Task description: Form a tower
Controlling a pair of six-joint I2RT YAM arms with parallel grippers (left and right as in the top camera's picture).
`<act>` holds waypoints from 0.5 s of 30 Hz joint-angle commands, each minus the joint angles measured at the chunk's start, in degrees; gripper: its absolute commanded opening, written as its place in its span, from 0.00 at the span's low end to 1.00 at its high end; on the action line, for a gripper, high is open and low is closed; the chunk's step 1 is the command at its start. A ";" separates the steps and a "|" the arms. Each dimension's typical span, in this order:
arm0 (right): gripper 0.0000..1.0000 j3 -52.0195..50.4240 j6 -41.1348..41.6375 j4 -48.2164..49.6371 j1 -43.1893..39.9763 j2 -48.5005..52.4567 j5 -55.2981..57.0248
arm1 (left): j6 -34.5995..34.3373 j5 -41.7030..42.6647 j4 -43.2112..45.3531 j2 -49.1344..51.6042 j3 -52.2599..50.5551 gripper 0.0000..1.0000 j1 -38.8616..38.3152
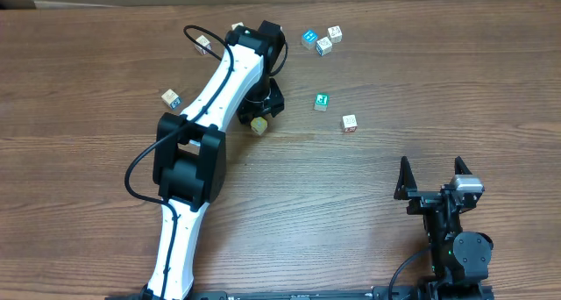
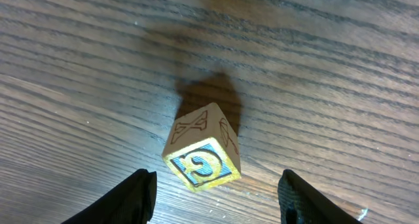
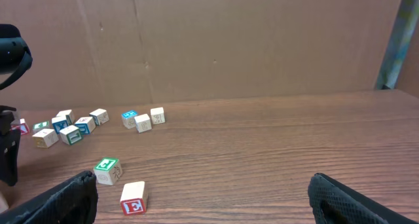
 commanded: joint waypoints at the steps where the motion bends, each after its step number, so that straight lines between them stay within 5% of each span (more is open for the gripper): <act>1: 1.00 -0.61 -0.28 0.22 -0.39 -0.57 -0.09 | -2.25 -2.32 0.02 -2.23 -0.26 0.56 -0.37; 15: 1.00 -0.61 -0.28 0.22 -0.39 -0.57 -0.09 | -2.86 -2.27 4.33 -2.23 -6.34 0.55 -0.44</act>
